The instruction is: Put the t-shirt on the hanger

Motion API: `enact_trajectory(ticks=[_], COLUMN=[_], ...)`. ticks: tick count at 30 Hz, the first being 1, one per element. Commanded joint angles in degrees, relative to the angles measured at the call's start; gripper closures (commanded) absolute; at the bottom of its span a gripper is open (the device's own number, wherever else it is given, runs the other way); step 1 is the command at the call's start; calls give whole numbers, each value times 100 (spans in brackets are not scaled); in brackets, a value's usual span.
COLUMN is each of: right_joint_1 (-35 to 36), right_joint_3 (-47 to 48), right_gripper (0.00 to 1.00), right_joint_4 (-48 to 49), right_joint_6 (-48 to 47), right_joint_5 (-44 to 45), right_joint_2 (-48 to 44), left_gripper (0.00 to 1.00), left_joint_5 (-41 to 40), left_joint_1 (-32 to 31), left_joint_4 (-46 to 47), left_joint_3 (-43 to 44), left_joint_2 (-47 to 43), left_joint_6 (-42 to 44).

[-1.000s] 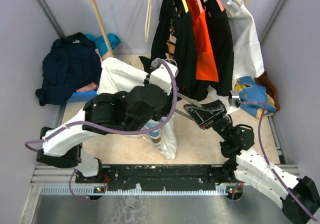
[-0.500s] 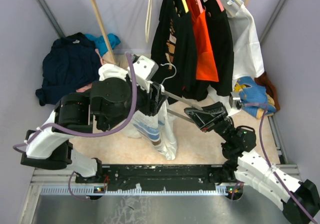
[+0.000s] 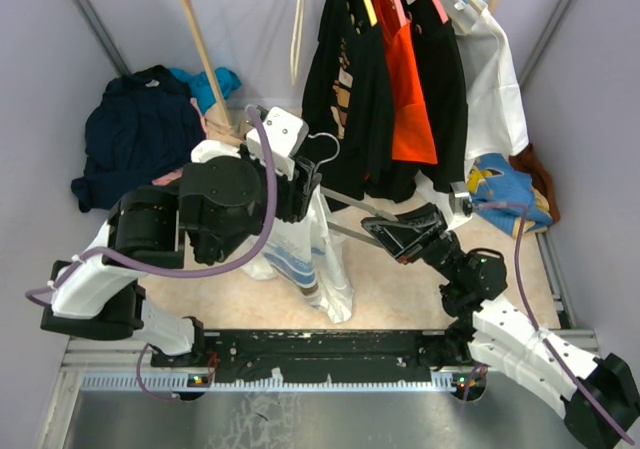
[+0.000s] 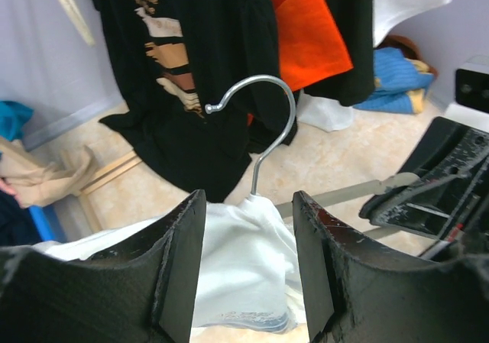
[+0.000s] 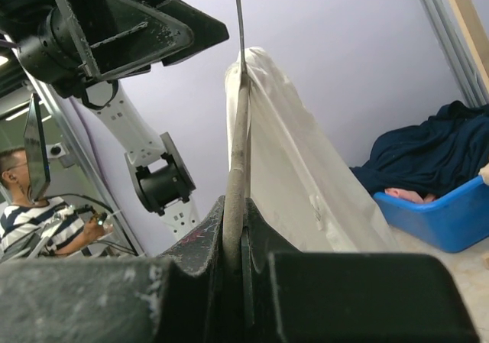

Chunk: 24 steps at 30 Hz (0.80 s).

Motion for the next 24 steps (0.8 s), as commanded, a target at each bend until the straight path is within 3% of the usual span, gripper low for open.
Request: enact_trajectory(ticks=[1, 11, 15, 24], right_joint_1=[-25, -23, -25, -22], right_joint_3=[155, 259, 297, 363], right_gripper=[100, 100, 100, 100], right_joint_4=[636, 867, 891, 872], right_joint_6=[13, 104, 121, 124], right_joint_5=[27, -28, -53, -68], right_joint_2=[129, 408, 445, 477], left_gripper=[44, 38, 38, 38], left_joint_5=[-802, -1011, -604, 96], left_joint_1=[-30, 67, 473, 930], left_joint_4=[-200, -80, -428, -174], left_joint_3=[-17, -412, -419, -952], left_joint_2=[215, 150, 231, 83], left_joint_6=[293, 269, -42, -114])
